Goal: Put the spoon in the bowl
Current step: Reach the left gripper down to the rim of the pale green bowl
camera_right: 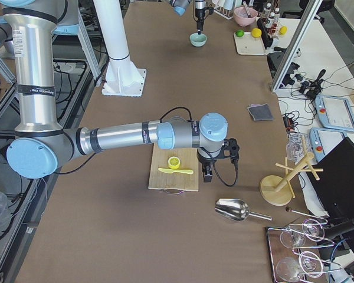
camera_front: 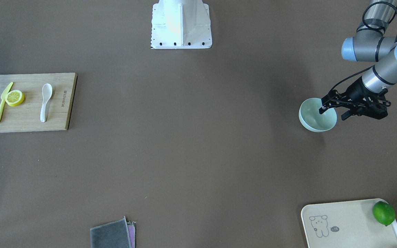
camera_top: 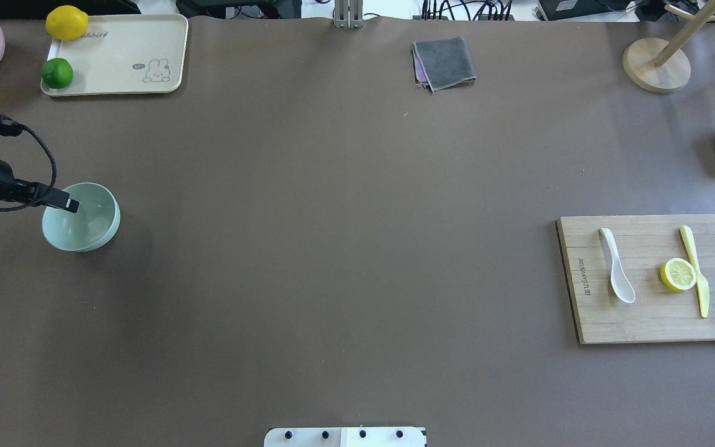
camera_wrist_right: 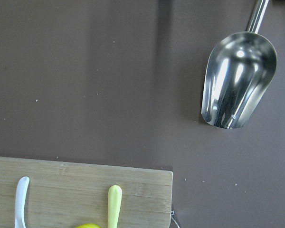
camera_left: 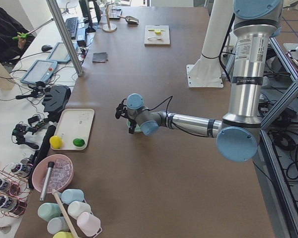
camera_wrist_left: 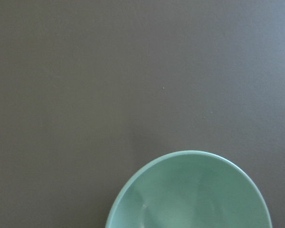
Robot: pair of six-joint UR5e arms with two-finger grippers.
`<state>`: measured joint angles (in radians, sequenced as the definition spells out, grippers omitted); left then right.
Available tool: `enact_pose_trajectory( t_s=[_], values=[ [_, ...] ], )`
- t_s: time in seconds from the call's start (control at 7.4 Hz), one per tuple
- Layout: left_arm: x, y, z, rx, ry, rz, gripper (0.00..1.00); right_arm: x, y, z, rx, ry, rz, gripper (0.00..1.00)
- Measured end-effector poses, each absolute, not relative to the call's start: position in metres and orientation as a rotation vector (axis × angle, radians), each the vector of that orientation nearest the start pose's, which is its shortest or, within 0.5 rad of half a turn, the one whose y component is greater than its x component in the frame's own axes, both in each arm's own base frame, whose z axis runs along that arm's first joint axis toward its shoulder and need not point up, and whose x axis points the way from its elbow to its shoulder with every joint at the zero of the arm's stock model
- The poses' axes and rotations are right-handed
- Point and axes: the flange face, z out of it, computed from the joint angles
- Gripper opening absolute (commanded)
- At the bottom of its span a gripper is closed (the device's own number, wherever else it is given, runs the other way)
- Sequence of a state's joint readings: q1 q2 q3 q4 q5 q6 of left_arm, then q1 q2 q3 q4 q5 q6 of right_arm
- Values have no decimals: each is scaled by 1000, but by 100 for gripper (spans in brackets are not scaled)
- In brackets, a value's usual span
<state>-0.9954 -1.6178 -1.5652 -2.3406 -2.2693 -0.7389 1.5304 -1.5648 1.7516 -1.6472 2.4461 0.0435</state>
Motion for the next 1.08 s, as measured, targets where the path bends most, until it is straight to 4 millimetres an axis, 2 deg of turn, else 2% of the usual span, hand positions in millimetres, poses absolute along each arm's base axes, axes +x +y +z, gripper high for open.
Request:
enact_pose_trajectory(
  t_s=[0.14, 0.41, 0.68, 0.81, 0.95, 1.08],
  values=[
    [234, -488, 556, 206, 989, 132, 95, 35, -496, 565, 62, -886, -37, 100],
    [235, -488, 561, 207, 991, 135, 47, 31, -497, 564, 54, -891, -33, 100],
    [236, -486, 568, 213, 996, 141, 35, 29, -497, 564, 51, -892, -35, 100],
    [237, -485, 572, 218, 1001, 146, 22, 29, -497, 564, 51, -892, -35, 100],
    [238, -484, 575, 219, 1004, 149, 0, 29, -497, 564, 51, -892, -35, 100],
    [238, -484, 576, 218, 1007, 151, 0, 29, -497, 564, 51, -892, -35, 100]
  ],
)
